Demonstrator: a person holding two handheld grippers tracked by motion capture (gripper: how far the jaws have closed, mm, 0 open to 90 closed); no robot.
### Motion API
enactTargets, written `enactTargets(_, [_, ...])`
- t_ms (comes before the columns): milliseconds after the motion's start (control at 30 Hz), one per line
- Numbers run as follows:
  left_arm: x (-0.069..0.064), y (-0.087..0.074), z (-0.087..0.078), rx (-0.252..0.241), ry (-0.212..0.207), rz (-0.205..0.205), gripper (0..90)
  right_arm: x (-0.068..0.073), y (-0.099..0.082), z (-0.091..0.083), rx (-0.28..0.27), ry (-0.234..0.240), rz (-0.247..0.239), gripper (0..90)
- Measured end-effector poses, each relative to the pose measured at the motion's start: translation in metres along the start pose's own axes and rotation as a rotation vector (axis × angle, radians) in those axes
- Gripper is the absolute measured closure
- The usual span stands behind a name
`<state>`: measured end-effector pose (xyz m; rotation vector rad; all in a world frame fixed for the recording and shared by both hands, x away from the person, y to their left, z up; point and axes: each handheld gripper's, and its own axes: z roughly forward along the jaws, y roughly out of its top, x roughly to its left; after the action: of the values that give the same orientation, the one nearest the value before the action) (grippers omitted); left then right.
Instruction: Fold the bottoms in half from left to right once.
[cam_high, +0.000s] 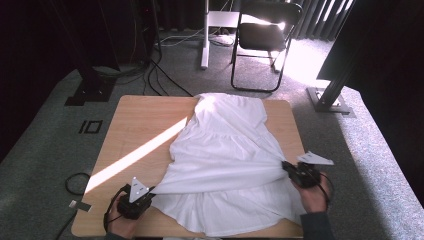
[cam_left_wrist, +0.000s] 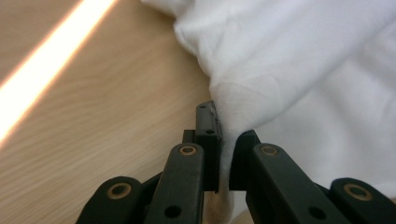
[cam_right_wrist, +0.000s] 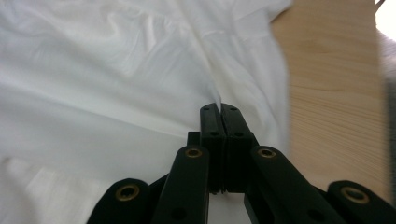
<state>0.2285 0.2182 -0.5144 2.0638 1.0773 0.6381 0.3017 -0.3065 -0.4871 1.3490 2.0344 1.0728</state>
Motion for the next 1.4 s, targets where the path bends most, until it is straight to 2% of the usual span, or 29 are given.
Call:
enactTargets(33, [0.000, 0.000, 0.000, 0.000, 0.000, 0.000, 87.5, -0.002, -0.003, -0.013, -0.017, -0.010, -0.001, 88.8])
enactTargets(67, [-0.002, 0.001, -0.007, -0.020, -0.004, 0.010, 87.5, -0.002, -0.003, -0.013, -0.017, -0.010, -0.001, 88.8])
enactTargets(100, [-0.007, 0.006, -0.017, -0.036, -0.026, 0.040, 87.1, -0.006, -0.013, -0.046, -0.073, -0.006, 0.018, 88.9])
enactTargets(133, [-0.010, 0.008, -0.021, -0.042, -0.061, 0.046, 85.0, -0.007, -0.019, -0.062, -0.096, 0.009, 0.034, 88.9])
enactTargets(167, [-0.012, 0.008, -0.024, -0.058, -0.105, 0.048, 79.0, -0.007, -0.027, -0.074, -0.103, 0.011, 0.038, 88.9])
enactTargets(233, [-0.017, 0.007, -0.028, -0.071, -0.139, 0.061, 71.0, -0.007, -0.045, -0.089, -0.071, -0.029, 0.027, 88.8])
enactTargets(267, [-0.019, 0.005, -0.028, -0.067, -0.144, 0.070, 66.2, -0.008, -0.056, -0.091, -0.051, -0.031, 0.039, 88.8])
enactTargets(300, [-0.021, 0.004, -0.028, -0.064, -0.132, 0.086, 61.9, -0.011, -0.067, -0.090, -0.024, -0.021, 0.057, 88.4])
enactTargets(367, [-0.022, 0.001, -0.025, -0.047, -0.153, 0.097, 54.2, -0.018, -0.091, -0.081, 0.048, 0.010, 0.097, 84.4])
enactTargets(400, [-0.022, 0.000, -0.024, -0.048, -0.158, 0.094, 51.9, -0.019, -0.100, -0.074, 0.092, -0.001, 0.113, 76.4])
enactTargets(433, [-0.022, 0.000, -0.024, -0.048, -0.158, 0.094, 49.8, -0.019, -0.100, -0.074, 0.092, -0.001, 0.113, 76.4])
enactTargets(467, [-0.023, -0.001, -0.022, -0.043, -0.166, 0.093, 49.8, -0.020, -0.107, -0.068, 0.131, -0.016, 0.115, 68.9])
enactTargets(500, [-0.023, -0.002, -0.020, -0.040, -0.156, 0.099, 46.7, -0.020, -0.111, -0.064, 0.148, -0.041, 0.117, 63.4])
enactTargets(567, [-0.021, -0.003, -0.019, -0.043, -0.152, 0.092, 42.0, -0.017, -0.106, -0.063, 0.109, -0.040, 0.130, 56.5])
enactTargets(633, [-0.018, -0.003, -0.015, -0.050, -0.157, 0.078, 40.5, -0.013, -0.096, -0.061, 0.067, -0.015, 0.113, 51.8])
enactTargets(667, [-0.017, -0.003, -0.010, -0.034, -0.158, 0.070, 37.9, -0.010, -0.092, -0.058, 0.062, 0.002, 0.100, 50.8])
enactTargets(800, [-0.023, -0.009, 0.022, 0.067, -0.180, 0.065, 37.3, 0.001, -0.088, -0.031, 0.130, 0.014, 0.058, 49.6])
enactTargets(867, [-0.030, -0.012, 0.036, 0.127, -0.137, 0.086, 39.7, 0.001, -0.091, -0.016, 0.166, 0.007, 0.068, 50.8])
enactTargets(900, [-0.031, -0.012, 0.040, 0.127, -0.130, 0.090, 42.6, 0.000, -0.092, -0.010, 0.179, 0.001, 0.082, 51.3])
enactTargets(933, [-0.030, -0.011, 0.042, 0.125, -0.143, 0.078, 44.2, -0.001, -0.092, -0.007, 0.162, -0.002, 0.089, 52.4])
enactTargets(967, [-0.029, -0.009, 0.043, 0.126, -0.135, 0.076, 47.2, -0.001, -0.090, -0.004, 0.155, 0.000, 0.101, 53.0])
enactTargets(1067, [-0.025, -0.003, 0.049, 0.125, -0.063, 0.111, 60.9, -0.001, -0.084, 0.005, 0.154, -0.031, 0.079, 57.1])
enactTargets(1167, [-0.014, 0.007, 0.060, 0.144, 0.029, 0.124, 68.8, 0.000, -0.075, 0.017, 0.154, -0.065, 0.052, 57.1])
enactTargets(1267, [0.001, 0.017, 0.073, 0.156, 0.105, 0.133, 70.4, -0.003, -0.067, 0.030, 0.144, -0.069, 0.052, 56.8])
enactTargets(1367, [0.017, 0.023, 0.085, 0.151, 0.161, 0.108, 70.5, -0.002, -0.058, 0.042, 0.144, -0.075, 0.043, 56.7])
enactTargets(1400, [0.023, 0.025, 0.088, 0.149, 0.167, 0.091, 70.5, -0.001, -0.055, 0.046, 0.140, -0.073, 0.039, 56.6])
